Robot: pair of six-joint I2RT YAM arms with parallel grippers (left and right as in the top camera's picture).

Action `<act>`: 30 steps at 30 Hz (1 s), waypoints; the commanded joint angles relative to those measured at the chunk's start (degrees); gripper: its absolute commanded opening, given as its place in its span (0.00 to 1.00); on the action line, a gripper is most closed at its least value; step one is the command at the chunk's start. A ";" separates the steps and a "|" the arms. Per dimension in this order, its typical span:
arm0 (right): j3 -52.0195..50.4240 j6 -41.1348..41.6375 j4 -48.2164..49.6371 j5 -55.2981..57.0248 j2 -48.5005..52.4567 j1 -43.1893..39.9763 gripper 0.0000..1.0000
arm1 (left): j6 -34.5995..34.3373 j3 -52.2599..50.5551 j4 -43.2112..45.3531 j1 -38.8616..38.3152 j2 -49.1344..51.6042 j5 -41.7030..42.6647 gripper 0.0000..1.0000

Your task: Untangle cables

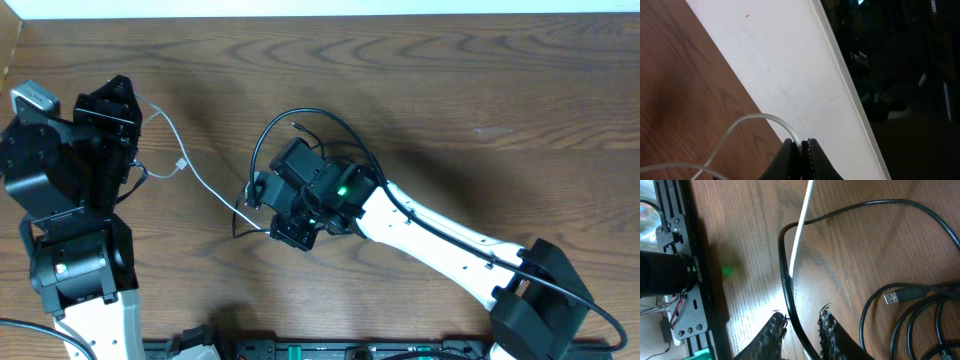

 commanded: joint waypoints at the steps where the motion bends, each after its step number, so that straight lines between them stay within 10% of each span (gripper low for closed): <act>1: -0.46 0.17 0.44 0.26 -0.94 0.22 0.22 | 1.42 0.87 0.11 0.24 0.22 0.31 0.08; 30: -0.48 0.22 -0.28 -0.20 0.85 0.50 0.15 | 1.42 0.87 -0.11 0.24 0.22 0.31 0.07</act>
